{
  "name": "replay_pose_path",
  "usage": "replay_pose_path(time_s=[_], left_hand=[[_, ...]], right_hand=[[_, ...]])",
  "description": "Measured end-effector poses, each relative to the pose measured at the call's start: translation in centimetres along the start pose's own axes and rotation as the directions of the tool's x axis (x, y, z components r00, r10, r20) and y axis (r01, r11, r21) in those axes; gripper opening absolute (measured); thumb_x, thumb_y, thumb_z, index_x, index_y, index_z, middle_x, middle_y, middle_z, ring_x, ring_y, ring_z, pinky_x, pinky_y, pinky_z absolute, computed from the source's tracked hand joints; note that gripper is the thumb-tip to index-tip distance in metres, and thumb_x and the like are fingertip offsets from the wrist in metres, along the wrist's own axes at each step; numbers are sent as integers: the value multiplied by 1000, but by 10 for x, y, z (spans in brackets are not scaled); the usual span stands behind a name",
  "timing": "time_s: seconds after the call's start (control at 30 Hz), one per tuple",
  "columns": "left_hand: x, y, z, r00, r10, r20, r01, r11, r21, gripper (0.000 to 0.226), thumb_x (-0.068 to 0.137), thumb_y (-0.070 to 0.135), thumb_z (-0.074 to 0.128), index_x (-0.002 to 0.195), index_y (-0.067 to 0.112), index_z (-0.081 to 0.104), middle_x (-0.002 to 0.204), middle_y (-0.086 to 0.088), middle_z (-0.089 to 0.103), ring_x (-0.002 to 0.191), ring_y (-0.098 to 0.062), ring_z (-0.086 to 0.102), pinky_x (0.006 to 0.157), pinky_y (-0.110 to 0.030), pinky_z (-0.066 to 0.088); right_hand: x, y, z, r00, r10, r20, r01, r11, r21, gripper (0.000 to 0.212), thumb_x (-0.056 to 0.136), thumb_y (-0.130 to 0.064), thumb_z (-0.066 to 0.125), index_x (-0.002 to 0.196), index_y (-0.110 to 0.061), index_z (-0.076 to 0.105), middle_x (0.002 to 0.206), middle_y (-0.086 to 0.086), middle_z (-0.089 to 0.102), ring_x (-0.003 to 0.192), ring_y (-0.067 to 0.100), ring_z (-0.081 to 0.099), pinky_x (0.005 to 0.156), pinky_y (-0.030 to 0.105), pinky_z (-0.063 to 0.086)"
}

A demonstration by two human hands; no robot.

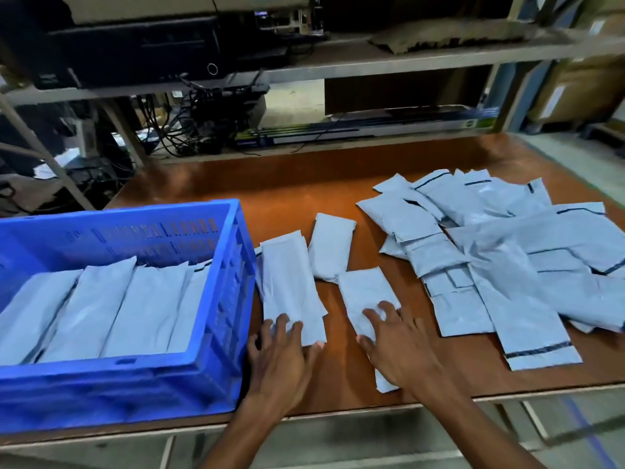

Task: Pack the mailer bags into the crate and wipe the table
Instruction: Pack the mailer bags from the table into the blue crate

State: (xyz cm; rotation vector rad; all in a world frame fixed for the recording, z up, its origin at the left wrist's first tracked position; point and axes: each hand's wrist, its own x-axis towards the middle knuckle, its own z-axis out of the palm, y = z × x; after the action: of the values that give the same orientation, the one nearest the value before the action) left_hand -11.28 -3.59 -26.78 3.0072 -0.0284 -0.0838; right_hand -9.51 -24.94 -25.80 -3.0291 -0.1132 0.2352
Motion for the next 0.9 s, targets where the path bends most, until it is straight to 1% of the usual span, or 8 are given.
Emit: replay_pose_path(time_s=[0.1, 0.2, 0.3, 0.4, 0.47, 0.6, 0.73, 0.9], left_hand=[[33, 5, -11, 991, -58, -119, 46, 994, -99, 69, 93, 68, 32, 152, 32, 24, 160, -3, 16, 146, -34, 10, 115, -56, 18], [81, 9, -9, 991, -130, -19, 127, 984, -127, 83, 91, 72, 34, 156, 34, 0, 165, -4, -6, 147, -46, -4, 116, -61, 8], [97, 9, 13, 991, -107, 76, 113, 990, -84, 79, 94, 68, 31, 156, 36, -7, 165, -4, -12, 145, -51, -3, 115, -63, 8], [83, 12, 31, 997, -60, -40, 61, 998, 21, 71, 93, 50, 54, 155, 28, 26, 161, -12, 23, 137, -54, 29, 108, -65, 26], [78, 11, 38, 996, -52, -72, 57, 996, 74, 66, 89, 41, 61, 149, 21, 42, 153, -16, 39, 128, -52, 44, 103, -64, 34], [70, 6, 41, 991, 25, -132, -15, 997, 81, 65, 93, 33, 57, 151, 16, 36, 159, -15, 29, 135, -46, 38, 107, -60, 35], [54, 13, 6, 976, 64, -206, -74, 996, -42, 57, 99, 35, 34, 153, 17, 31, 162, -12, 21, 141, -42, 32, 108, -58, 36], [24, 24, -106, 878, 155, -454, -230, 966, -116, 59, 101, 41, 16, 157, 24, 10, 166, -6, -1, 147, -40, 16, 120, -52, 14]], right_hand=[[17, -4, -1, 994, 19, -107, -13, 999, 53, 67, 94, -68, 28, 153, -41, 10, 165, -1, 1, 149, 29, 14, 115, 49, 23], [33, -2, 17, 999, -15, -52, 18, 999, 50, 72, 92, -72, 19, 153, -44, -8, 164, -2, -13, 151, 29, -2, 119, 51, 10], [30, -1, 39, 993, -42, -113, 44, 999, 9, 67, 95, -68, 14, 151, -44, -15, 164, -3, -13, 152, 27, -4, 120, 47, 5], [28, 1, 40, 986, -59, -155, 62, 998, 18, 62, 100, -60, 16, 153, -42, -12, 164, -4, -12, 152, 25, -4, 115, 41, -2], [29, 0, 40, 987, -56, -154, 60, 998, 18, 62, 101, -57, 20, 154, -40, -8, 164, -3, -10, 152, 25, -3, 117, 43, 5], [30, -1, 44, 990, -85, -115, 86, 996, 2, 65, 100, -54, 27, 156, -35, 0, 164, 0, -3, 151, 30, 5, 116, 52, 19], [21, -4, 27, 995, -47, -82, 54, 995, 85, 64, 95, -52, 3, 156, -33, 5, 165, -4, -2, 152, 25, 2, 116, 52, 19], [22, -31, -51, 914, -25, -406, 152, 947, 284, 50, 105, -33, 27, 155, -28, 22, 164, -4, 14, 150, 19, 11, 112, 53, 26]])
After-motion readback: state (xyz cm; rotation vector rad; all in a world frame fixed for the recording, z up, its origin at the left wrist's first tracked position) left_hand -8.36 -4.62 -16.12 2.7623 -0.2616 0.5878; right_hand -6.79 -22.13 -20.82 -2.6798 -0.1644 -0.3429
